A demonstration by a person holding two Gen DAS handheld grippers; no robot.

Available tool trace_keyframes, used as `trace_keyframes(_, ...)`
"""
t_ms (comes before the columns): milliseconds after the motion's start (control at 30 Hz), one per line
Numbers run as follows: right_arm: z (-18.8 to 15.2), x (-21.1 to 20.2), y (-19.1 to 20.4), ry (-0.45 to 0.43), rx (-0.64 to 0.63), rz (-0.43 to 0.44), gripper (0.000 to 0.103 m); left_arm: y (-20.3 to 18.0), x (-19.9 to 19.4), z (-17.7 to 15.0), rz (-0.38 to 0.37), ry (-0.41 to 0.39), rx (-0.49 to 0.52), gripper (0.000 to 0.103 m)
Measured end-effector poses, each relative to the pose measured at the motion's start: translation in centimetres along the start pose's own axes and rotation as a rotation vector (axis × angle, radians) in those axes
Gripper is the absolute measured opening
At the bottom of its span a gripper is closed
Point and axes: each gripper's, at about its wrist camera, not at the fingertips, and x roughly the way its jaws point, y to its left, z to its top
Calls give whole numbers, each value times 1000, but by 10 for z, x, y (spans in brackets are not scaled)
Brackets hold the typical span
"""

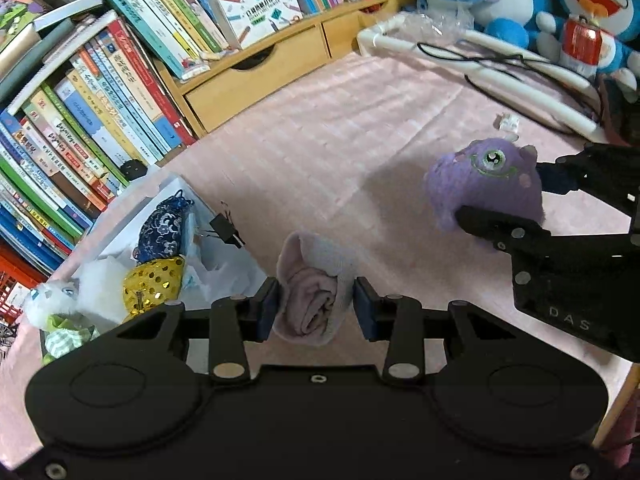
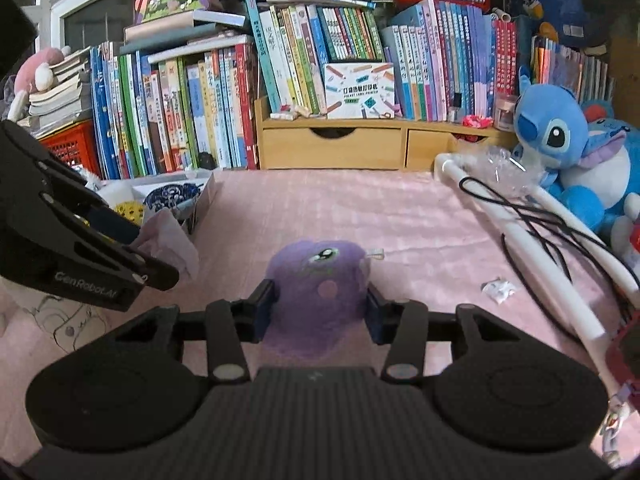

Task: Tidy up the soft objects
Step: 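Carry the pink cloth and purple plush over the white tray with both tools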

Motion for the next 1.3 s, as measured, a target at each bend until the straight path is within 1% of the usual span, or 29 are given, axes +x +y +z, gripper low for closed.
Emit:
trace_keyframes(233,13,-10,8,-29,-5,4,50,8,-31,-6,34,-95,-16,38)
trace_keyframes(467,26,-16,21,-48,-9,23,51,31,-54,-16,47,-138,-74,38)
trace_keyframes(867,51,-12,57,-69,-30,80,50,84,-73,-46,91,-151,-161,38)
trace_keyframes(1300,72,5,105,-39,-84,141,51,143,-74,-76,113,-128,-275,38)
